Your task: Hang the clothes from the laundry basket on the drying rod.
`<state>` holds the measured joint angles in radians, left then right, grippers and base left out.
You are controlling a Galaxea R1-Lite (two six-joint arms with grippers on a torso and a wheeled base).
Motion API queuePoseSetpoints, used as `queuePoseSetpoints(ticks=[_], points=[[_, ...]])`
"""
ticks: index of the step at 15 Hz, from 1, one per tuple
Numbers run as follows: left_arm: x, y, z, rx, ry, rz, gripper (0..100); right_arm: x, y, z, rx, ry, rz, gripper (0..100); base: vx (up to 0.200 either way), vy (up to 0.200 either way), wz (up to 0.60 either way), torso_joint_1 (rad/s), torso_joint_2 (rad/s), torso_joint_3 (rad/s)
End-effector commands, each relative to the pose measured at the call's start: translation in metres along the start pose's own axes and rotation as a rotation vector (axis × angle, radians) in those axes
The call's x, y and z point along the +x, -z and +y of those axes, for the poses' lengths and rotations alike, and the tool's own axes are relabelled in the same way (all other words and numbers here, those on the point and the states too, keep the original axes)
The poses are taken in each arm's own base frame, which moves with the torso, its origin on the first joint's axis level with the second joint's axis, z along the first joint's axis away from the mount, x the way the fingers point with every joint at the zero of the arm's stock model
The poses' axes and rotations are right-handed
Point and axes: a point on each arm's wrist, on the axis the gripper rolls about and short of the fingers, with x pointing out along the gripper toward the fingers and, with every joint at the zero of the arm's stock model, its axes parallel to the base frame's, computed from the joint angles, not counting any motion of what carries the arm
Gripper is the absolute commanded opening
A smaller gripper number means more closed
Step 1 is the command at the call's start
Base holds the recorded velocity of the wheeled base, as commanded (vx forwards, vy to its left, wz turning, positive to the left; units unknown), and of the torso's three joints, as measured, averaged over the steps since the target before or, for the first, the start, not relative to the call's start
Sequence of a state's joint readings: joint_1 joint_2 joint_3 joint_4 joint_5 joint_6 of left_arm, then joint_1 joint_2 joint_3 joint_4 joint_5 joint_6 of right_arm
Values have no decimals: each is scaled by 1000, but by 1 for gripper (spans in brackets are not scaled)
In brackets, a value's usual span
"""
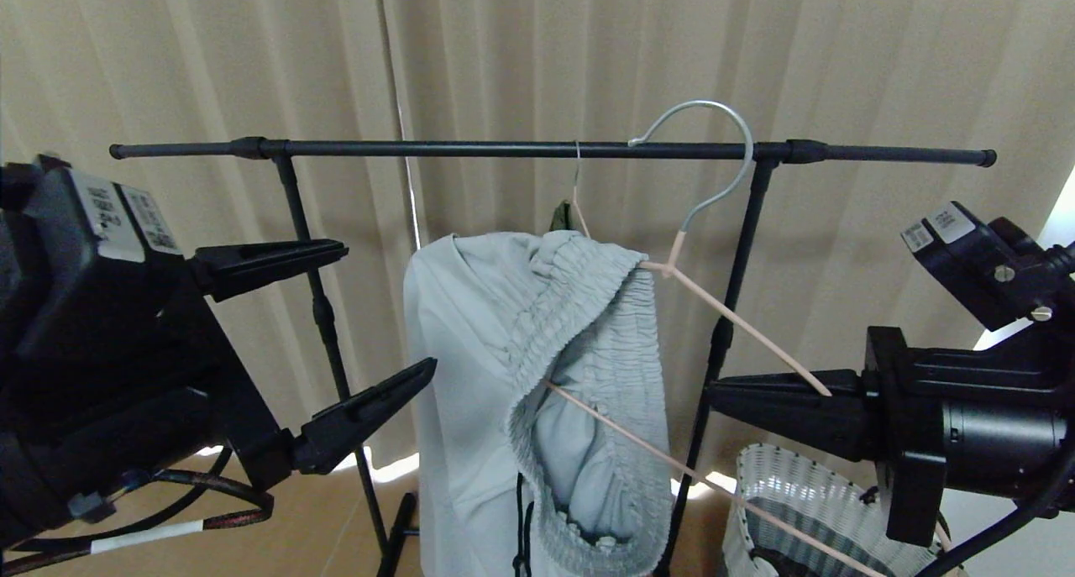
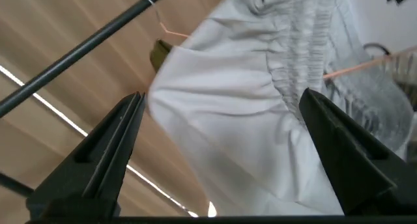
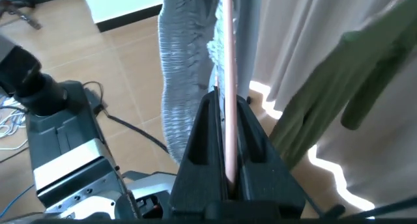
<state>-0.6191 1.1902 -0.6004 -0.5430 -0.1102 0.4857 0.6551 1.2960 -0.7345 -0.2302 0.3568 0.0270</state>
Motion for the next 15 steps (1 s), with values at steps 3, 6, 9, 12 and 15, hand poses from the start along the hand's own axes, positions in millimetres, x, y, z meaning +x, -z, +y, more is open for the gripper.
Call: queuePoseSetpoints(ticks=[3,6,9,12,15], points=[[38,-2,6,52,4,0,100,3,1,1,-18,-41,10,0,0,0,0,0,0,0],[50,0,4,65,66,-9,100,5,2,1,-45,-71,20,0,0,0,0,0,0,0],[58,0,-1,82,110,-21,100,7,2,4,-51,-102,23,0,0,0,0,0,0,0],[66,6,-6,78,136,3,100,9,2,13,-68,-144,23,0,0,0,0,0,0,0],[66,6,-6,80,135,1,100,12,4,21,-103,-183,34,0,0,0,0,0,0,0]])
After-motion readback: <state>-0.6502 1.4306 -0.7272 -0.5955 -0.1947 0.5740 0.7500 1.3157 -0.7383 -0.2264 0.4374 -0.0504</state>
